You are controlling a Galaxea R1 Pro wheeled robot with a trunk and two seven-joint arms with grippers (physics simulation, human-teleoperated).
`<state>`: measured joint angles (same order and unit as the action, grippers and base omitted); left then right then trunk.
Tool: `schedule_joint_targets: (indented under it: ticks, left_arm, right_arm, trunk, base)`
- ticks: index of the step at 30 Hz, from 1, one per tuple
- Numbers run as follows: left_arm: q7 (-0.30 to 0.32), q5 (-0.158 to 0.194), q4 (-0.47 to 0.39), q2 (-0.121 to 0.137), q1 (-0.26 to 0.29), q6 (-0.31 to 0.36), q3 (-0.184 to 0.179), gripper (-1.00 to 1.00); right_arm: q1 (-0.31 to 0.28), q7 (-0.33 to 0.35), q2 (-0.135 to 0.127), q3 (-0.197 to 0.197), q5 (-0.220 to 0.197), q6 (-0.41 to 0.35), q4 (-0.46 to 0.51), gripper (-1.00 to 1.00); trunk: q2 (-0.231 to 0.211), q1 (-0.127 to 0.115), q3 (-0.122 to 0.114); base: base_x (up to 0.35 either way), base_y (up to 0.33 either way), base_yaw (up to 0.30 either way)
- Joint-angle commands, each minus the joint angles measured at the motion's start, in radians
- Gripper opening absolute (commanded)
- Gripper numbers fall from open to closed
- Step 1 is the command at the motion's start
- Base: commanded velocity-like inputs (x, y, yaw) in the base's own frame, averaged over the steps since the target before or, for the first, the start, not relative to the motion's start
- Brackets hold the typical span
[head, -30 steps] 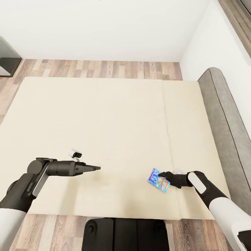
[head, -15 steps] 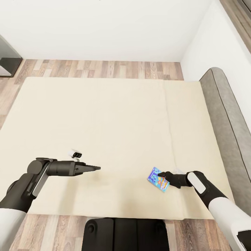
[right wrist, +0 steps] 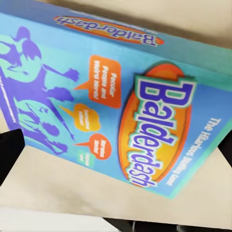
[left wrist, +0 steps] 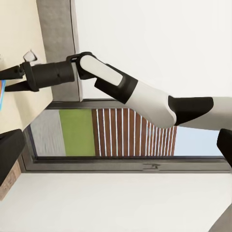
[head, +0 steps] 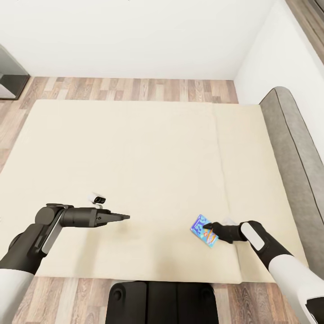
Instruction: Put all the toys in the child's room - the three board games (two on the bed and one on the table), the two jigsaw puzzles on the table, and the tennis ball on the table - inside the toy box on the table in the child's room.
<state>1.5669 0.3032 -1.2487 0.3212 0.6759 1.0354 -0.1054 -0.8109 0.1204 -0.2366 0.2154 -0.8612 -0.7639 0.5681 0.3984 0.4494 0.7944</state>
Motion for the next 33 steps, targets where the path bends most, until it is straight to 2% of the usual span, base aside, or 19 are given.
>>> schedule_joint_targets:
  ticks: [1,8,33]
  left_arm:
    - [0.004,0.001,0.0,0.001,0.001,0.011,-0.002,1.0]
    - [0.004,0.001,0.0,0.001,0.001,0.011,-0.002,1.0]
    - [0.004,0.001,0.0,0.001,0.001,0.011,-0.002,1.0]
  right_arm:
    - [-0.001,0.007,-0.001,0.012,0.007,-0.002,0.001,1.0]
    - [-0.001,0.007,-0.001,0.026,0.007,-0.002,0.001,1.0]
    - [-0.001,0.007,-0.001,0.028,0.007,-0.002,0.001,1.0]
  trunk:
    - [0.002,0.001,0.001]
    - [0.002,0.001,0.001]
    - [0.002,0.001,0.001]
  base:
    - [0.0,0.033,0.0]
    - [0.0,0.084,0.0]
    - [0.0,0.069,0.0]
